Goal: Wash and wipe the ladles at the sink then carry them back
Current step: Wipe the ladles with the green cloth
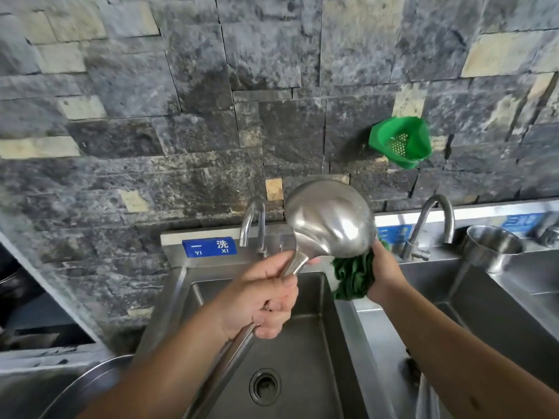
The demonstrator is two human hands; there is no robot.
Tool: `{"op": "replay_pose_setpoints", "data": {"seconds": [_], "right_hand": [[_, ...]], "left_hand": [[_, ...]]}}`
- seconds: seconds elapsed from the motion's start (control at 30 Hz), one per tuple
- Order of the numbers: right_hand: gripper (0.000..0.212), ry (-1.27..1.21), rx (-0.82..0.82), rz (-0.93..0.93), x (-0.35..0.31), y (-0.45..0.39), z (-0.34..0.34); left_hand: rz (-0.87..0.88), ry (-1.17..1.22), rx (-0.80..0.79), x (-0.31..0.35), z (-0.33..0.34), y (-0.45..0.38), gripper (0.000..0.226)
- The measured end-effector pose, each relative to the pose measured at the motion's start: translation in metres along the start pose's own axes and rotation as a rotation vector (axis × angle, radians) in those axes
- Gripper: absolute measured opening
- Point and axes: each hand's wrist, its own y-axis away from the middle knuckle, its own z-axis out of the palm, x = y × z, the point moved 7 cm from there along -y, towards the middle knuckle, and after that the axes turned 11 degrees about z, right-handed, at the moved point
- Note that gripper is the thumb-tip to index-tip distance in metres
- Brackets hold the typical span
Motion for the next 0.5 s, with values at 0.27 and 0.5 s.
{"op": "replay_pose_setpoints", "data": {"seconds": [0.27, 0.5], "right_hand": [[0.044, 1.328, 0.31, -0.258, 0.011, -0.044, -0.067], [0.062, 2.153, -0.013, -0.298, 0.106, -0.11, -0.093]], "left_hand": [[-0.13, -0.129, 0.416, -0.071, -0.052, 0.015, 0.044], [-0.292, -0.021, 0.567, -0.149, -0.087, 0.009, 0.042]]}}
